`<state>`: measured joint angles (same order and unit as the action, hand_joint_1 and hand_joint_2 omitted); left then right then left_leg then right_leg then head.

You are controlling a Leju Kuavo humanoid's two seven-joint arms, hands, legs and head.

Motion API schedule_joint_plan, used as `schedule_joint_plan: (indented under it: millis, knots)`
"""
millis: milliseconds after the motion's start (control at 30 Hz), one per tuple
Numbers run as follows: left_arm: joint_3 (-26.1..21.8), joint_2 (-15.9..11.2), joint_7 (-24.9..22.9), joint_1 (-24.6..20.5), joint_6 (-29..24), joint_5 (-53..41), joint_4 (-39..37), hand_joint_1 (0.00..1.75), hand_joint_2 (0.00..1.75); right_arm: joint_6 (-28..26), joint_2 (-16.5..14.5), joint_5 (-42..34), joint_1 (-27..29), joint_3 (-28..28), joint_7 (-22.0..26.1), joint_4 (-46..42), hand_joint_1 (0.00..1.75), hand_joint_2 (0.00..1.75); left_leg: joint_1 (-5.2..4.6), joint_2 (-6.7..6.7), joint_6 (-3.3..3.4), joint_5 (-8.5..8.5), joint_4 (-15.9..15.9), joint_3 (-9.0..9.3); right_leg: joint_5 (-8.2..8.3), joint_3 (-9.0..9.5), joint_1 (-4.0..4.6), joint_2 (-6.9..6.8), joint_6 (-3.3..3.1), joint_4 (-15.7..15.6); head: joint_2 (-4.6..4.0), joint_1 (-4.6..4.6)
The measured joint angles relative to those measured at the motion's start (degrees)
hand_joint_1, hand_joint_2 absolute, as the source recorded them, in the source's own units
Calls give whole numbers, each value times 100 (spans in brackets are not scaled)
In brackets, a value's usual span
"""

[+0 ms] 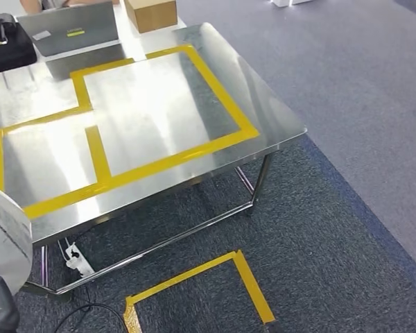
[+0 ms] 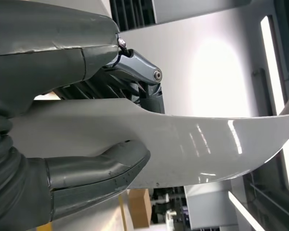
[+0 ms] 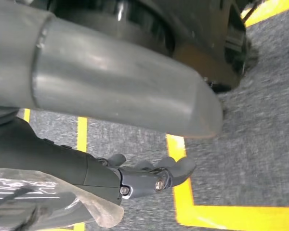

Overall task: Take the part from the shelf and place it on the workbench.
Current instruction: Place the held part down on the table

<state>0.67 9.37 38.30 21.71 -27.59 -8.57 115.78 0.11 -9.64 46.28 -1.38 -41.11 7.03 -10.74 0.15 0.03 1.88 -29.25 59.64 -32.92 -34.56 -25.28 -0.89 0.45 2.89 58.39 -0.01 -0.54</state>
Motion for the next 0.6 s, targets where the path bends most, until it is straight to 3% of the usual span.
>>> schedule_joint_plan:
  millis: [67, 133, 200, 233, 267, 333, 367, 400, 467, 500, 567, 600]
  knots:
    - [-11, 17, 3, -3, 13, -18, 4, 175, 175, 8, 3, 9, -13, -1, 3, -1, 0, 0, 22, 2, 57, -53, -105, 186, -40, -371, -2, -6, 35, 570, 1, -32]
    - [-4, 57, 3, -6, 24, -44, 4, 175, 175, 40, 23, 26, -10, -1, -1, -1, 0, 0, 27, 4, 86, -145, -173, 351, -263, -970, -4, -9, 69, 1286, 1, -42]
    - [6, 99, 3, -4, 16, -69, 3, 175, 175, 97, 57, 40, 27, -1, -4, -1, 0, 0, 40, -13, 83, -279, -221, 565, -505, -1403, -4, -12, 88, 1505, 1, -49]
    - [8, 110, 4, -5, 8, -84, 2, 175, 175, 122, 73, 45, 49, -1, -1, -1, 0, 0, 50, -22, 73, -361, -234, 685, -473, -1499, -4, -16, 88, 1366, 1, -54]
    - [6, 115, 5, -7, -1, -105, 2, 175, 175, 144, 87, 48, 67, -1, 8, -1, 0, 0, 59, -28, 55, -456, -241, 809, -258, -1542, -3, -29, 83, 1104, 1, -55]
    - [-4, 120, 14, -6, -32, -175, 1, 175, 175, 174, 105, 52, 101, -2, 26, 4, 0, 0, 52, -29, -1, -662, -255, 1017, 521, -1558, 4, -92, 42, 533, 0, -60]
    - [0, 131, 18, -6, -55, -224, 2, 175, 175, 184, 115, 54, 111, -3, 33, 5, 0, 0, 41, -27, -39, -754, -288, 1106, 818, -1529, 11, -111, 8, 370, 0, -56]
    - [17, 150, 22, -5, -83, -274, 4, 175, 175, 190, 125, 59, 120, -4, 41, 5, 0, 0, 30, -24, -78, -798, -312, 1191, 964, -1488, 16, -112, -32, 292, -1, -56]
    - [81, 197, 25, -15, -137, -334, 9, 175, 175, 190, 145, 74, 117, -5, 51, -2, 0, 0, 26, -19, -148, -724, -229, 1266, 894, -1328, 7, -76, -111, 248, -1, -50]
    - [110, 212, 26, -25, -158, -346, 9, 175, 175, 189, 149, 84, 116, -5, 54, -4, 0, 0, 30, -18, -178, -612, -9, 1196, 858, -1234, -5, -64, -145, 199, -1, -50]
    - [136, 218, 27, -48, -193, -343, 8, 175, 175, 188, 148, 99, 99, -5, 58, -5, 0, 0, 39, -18, -225, -527, 655, 805, 785, -1025, -24, -48, -203, 117, 1, -40]
    - [136, 216, 27, -57, -213, -337, 7, 175, 175, 187, 148, 106, 91, -5, 58, -5, 0, 0, 41, -19, -244, -641, 979, 553, 735, -923, -24, -39, -220, 83, 1, -35]
